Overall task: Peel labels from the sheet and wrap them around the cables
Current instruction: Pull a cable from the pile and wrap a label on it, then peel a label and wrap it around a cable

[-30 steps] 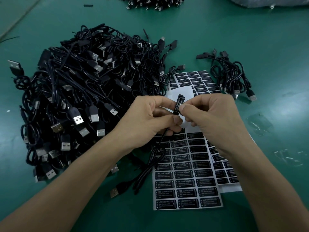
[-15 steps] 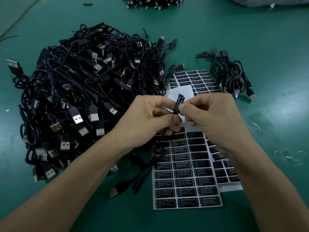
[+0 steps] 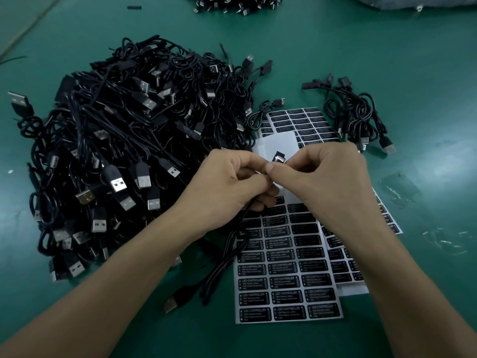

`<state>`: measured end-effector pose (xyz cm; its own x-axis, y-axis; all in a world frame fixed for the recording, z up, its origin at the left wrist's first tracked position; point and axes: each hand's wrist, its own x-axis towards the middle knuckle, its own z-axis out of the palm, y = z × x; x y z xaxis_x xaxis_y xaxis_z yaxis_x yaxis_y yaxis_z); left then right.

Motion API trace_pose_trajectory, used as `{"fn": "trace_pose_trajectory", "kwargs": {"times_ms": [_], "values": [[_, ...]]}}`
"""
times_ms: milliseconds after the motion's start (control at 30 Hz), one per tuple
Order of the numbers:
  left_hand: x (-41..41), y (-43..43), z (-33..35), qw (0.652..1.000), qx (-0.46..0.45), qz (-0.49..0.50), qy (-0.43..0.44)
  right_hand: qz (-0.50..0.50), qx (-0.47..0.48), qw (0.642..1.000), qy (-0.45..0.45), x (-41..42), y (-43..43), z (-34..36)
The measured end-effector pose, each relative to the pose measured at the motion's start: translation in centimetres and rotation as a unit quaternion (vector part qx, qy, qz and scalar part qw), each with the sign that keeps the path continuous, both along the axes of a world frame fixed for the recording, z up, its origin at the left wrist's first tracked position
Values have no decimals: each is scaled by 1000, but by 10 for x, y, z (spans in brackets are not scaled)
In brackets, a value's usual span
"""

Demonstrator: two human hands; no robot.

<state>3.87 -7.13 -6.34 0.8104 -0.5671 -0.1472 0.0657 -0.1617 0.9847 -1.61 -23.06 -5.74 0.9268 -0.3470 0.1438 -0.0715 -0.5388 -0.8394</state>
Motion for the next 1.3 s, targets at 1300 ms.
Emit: {"fn": "trace_pose_trajectory", "kwargs": {"times_ms": [1300], "values": [[23, 29, 41, 961, -123, 245, -33, 115, 176, 977, 37, -7, -7, 36]]}}
